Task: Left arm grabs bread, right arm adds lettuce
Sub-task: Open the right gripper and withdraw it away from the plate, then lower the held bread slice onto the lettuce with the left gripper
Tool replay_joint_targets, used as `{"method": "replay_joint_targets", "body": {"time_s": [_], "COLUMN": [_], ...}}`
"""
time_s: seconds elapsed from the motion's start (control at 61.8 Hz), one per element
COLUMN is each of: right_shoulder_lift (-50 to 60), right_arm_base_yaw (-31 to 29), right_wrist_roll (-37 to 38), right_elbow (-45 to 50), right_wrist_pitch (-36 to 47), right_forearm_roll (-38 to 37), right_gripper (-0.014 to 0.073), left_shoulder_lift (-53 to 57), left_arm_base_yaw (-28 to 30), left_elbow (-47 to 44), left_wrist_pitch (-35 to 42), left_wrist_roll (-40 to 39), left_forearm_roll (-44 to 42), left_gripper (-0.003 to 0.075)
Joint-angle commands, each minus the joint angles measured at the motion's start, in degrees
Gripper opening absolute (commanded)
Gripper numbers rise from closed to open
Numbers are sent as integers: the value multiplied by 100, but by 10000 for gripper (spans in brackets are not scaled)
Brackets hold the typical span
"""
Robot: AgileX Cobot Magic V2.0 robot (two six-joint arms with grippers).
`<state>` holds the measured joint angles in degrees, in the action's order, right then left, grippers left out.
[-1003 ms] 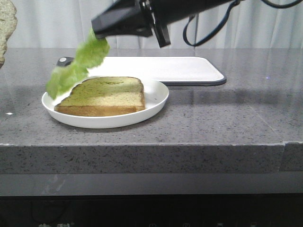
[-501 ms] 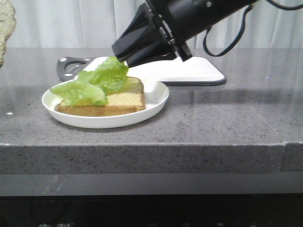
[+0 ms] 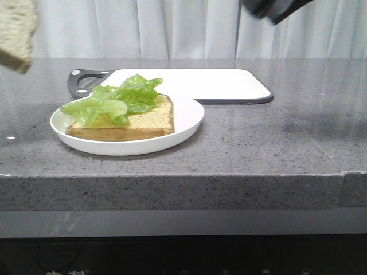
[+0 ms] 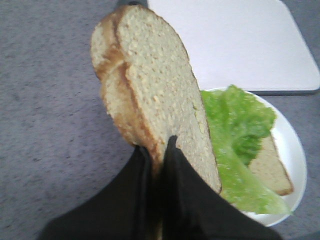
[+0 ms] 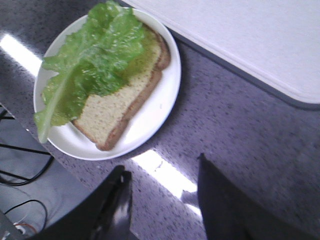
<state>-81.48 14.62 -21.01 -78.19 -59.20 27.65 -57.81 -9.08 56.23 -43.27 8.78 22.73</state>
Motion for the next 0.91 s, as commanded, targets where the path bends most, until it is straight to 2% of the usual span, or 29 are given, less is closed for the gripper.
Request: {"method": "replay_joint_targets", "body": {"time_s": [0.0,0.243,0.404,0.518,0.712,0.89], "right_shoulder_lift": [673,1602,1766,1766,1766,1766], "right_arm_base_yaw": [-39,-39,-39,-39,-39,-39], "right_wrist_roll": [302,264,209,209,209,209], "right_elbow": [38,775,1034,1086,1132,1132], "right_wrist_pitch": [182,491,564,572,598,598], "right_forearm_roll": [-297,-308,-308,-308,-308,-308], "right_gripper": [344,344,344,344,344,344], "left_shoulder_lift": [-83,-869,-1534,-1962,-2559,-2660], "left_arm_base_yaw": [-186,-504,-504,-504,-504,-504], "left_elbow": [162,162,162,162,162,162], "left_wrist_pitch": [441,401,58,-38,-27,14], "left_wrist_roll": [665,2255,3030,3382,3392,3392], "left_forearm_roll": [1041,3242,4198,4417,4417,4407], "left_gripper": [-20,-20,-20,-20,-20,-20]}}
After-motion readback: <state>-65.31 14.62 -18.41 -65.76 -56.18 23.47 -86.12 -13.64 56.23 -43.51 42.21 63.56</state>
